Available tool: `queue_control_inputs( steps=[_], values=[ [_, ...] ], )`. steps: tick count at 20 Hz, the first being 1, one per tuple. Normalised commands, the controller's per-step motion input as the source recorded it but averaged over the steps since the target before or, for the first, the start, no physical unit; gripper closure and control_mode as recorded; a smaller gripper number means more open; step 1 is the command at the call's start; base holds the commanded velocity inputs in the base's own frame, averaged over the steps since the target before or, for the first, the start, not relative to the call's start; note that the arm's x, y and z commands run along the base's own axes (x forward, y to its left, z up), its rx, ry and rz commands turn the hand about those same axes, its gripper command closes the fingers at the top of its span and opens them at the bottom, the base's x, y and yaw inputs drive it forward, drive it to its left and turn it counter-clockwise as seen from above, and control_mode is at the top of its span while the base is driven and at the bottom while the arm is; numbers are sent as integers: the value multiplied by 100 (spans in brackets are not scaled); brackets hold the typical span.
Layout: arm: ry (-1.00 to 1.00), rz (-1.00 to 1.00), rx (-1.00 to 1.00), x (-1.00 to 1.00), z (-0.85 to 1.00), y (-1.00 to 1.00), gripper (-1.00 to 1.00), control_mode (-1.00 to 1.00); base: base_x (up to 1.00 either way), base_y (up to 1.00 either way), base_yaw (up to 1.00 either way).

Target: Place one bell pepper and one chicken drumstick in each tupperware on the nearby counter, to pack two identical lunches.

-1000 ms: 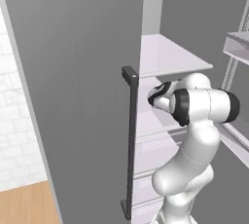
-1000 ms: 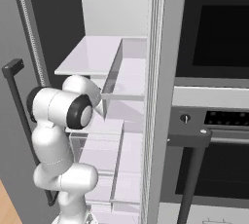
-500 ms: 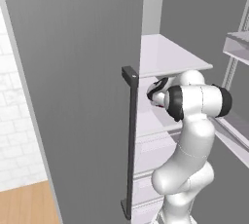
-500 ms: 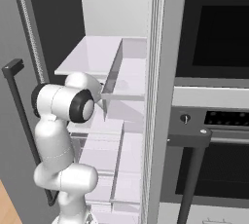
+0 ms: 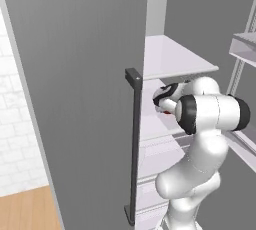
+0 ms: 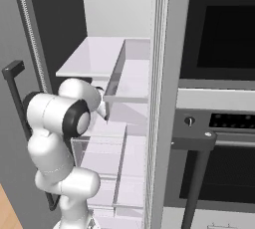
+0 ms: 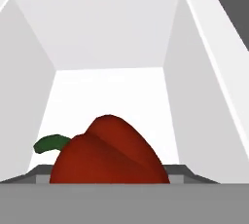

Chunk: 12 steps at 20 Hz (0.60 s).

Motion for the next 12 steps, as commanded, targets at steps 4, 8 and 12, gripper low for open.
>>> queue_control_inputs(
  steps=[4, 8, 12],
  values=[
    [-6, 0, 0, -100, 8, 48, 100, -100, 0, 0, 0],
    [0, 0, 0, -100, 68, 25, 100, -100, 0, 0, 0],
    [0, 0, 0, -100, 99, 0, 100, -100, 0, 0, 0]
  ],
)
